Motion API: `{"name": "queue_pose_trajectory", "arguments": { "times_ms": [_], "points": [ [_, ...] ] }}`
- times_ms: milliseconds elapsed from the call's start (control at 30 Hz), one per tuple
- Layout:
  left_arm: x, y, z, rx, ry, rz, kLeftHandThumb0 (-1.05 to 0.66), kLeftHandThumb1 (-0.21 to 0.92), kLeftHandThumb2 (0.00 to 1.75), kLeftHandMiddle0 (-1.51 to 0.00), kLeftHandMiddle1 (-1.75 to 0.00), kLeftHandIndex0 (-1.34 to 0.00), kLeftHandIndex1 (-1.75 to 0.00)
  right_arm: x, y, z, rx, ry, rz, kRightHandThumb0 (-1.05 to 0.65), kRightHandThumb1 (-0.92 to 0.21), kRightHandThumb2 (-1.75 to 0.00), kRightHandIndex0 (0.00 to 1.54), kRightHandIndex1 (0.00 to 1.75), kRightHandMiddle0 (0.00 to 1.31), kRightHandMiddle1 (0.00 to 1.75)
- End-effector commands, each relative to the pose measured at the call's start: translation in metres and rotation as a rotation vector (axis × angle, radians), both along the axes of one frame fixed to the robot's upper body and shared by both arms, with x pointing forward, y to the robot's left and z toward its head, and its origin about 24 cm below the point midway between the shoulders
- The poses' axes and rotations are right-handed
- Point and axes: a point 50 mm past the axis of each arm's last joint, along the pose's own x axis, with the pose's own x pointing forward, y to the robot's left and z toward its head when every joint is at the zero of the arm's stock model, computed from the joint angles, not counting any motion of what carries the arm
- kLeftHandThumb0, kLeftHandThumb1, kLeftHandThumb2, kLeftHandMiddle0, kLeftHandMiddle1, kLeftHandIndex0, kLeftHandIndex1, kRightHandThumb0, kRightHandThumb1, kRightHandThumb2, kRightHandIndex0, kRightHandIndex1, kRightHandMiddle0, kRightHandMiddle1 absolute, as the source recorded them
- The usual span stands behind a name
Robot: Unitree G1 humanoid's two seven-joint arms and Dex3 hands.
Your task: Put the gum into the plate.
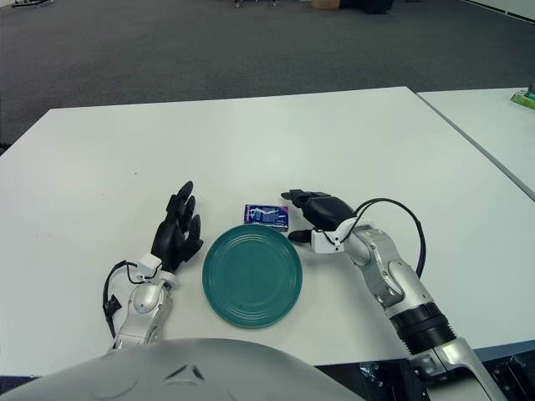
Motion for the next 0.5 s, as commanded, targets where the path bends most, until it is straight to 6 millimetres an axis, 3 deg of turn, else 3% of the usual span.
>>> {"name": "queue_pose_trajectory", "arguments": {
  "times_ms": [0,467],
  "points": [
    [-0.0067,-0.0015,-0.0112,0.006,0.066,0.004,-0.91,0.92,0.73,-0.15,-0.01,0.00,-0.40,0.0044,0.0021,0.0010,-0.020,-0.006,0.006,-0.79,-0.92,-0.34,0.29,0.01,0.00,0.37],
    [-0.0067,-0.0097,-0.0098,-0.008,0.052,-0.032,-0.87,0.92,0.74,-0.10,0.00,0.00,-0.30,0.0076,0.0095,0.0035,-0.044,-0.022,0.053,-0.79,-0.92,-0.39,0.33,0.03,0.00,0.41]
  ]
}}
